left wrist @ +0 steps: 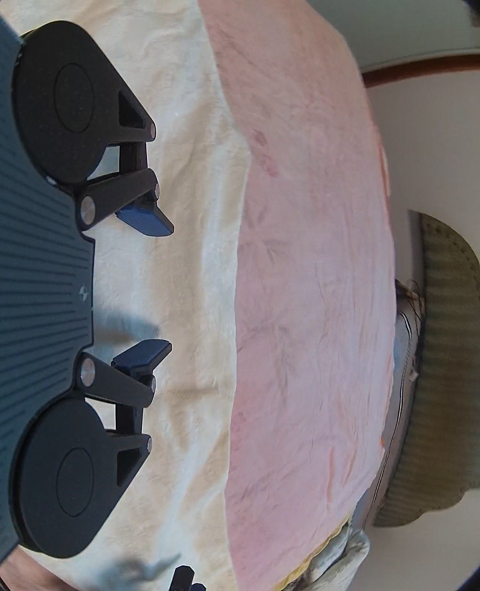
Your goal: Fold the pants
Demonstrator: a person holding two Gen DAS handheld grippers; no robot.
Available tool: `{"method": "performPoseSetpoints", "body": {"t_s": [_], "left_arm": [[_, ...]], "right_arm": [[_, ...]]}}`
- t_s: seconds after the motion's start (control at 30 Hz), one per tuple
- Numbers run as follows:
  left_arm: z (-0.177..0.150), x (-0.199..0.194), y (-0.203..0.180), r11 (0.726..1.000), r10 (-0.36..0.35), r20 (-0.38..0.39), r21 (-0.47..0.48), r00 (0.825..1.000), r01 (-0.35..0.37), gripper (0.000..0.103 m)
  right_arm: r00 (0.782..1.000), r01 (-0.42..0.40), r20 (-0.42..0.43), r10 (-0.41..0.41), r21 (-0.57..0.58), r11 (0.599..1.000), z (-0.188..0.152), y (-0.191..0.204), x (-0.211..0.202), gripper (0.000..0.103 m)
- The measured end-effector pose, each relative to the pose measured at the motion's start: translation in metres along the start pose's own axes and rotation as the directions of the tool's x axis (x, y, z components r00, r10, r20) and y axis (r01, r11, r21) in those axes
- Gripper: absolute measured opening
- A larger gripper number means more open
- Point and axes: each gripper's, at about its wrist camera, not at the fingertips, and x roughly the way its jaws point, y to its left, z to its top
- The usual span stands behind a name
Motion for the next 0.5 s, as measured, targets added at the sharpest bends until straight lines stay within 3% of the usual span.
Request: {"method": "performPoseSetpoints", "body": {"t_s": [0.13,0.33,0.43,0.5], "left_arm": [[-0.007,-0.009,-0.019,0.999,-0.046,-0.001,0.026,0.999,0.046,0.066],[-0.016,-0.013,-0.050,0.991,-0.089,-0.004,0.097,0.996,0.089,0.068],[-0.024,-0.015,-0.054,0.988,-0.093,0.001,0.124,0.996,0.093,0.068],[-0.027,-0.016,-0.057,0.985,-0.101,-0.002,0.137,0.995,0.100,0.068]], "right_arm": [[0.995,0.084,-0.067,-0.080,0.053,0.995,0.000,-0.039,0.021,0.064],[0.997,0.050,-0.062,-0.038,0.208,0.977,0.026,-0.082,0.040,0.064],[0.996,0.086,-0.028,-0.083,0.162,0.983,0.020,-0.079,0.017,0.065],[0.993,0.109,-0.054,-0.102,0.153,0.982,0.012,-0.086,0.015,0.068]]}}
